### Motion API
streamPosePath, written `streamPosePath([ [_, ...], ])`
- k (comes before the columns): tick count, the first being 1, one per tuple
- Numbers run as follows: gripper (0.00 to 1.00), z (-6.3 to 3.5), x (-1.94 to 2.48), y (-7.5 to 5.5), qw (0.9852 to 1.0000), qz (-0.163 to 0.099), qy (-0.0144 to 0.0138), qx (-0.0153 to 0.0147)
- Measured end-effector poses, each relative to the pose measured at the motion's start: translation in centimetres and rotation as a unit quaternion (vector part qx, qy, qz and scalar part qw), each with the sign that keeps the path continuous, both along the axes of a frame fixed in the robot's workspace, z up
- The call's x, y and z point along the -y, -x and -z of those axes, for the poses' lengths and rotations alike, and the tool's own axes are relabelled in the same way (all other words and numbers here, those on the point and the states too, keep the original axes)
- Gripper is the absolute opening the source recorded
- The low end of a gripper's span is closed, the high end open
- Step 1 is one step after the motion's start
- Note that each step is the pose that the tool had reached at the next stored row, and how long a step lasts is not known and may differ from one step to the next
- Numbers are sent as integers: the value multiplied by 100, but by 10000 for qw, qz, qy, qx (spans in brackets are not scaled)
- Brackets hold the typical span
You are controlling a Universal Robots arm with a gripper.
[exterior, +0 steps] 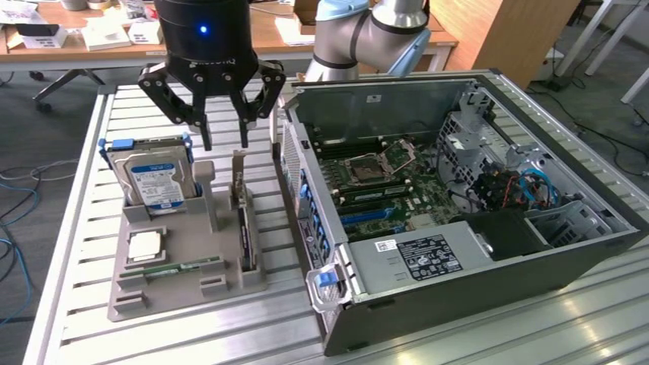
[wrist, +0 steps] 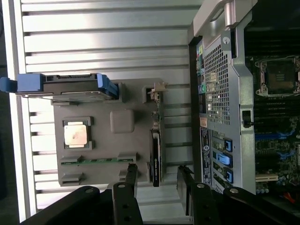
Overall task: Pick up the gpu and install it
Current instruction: 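Pick up the gpu and move the gpu toward the slot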
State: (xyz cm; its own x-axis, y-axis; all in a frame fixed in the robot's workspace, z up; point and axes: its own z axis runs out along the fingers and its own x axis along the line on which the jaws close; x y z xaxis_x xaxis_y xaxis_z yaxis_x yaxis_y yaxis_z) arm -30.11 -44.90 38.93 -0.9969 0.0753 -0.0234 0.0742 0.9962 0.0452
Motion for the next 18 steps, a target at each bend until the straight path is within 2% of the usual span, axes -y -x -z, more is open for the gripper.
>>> streamPosePath([
  [18, 47, 228, 0, 2, 10000, 0, 1, -1],
])
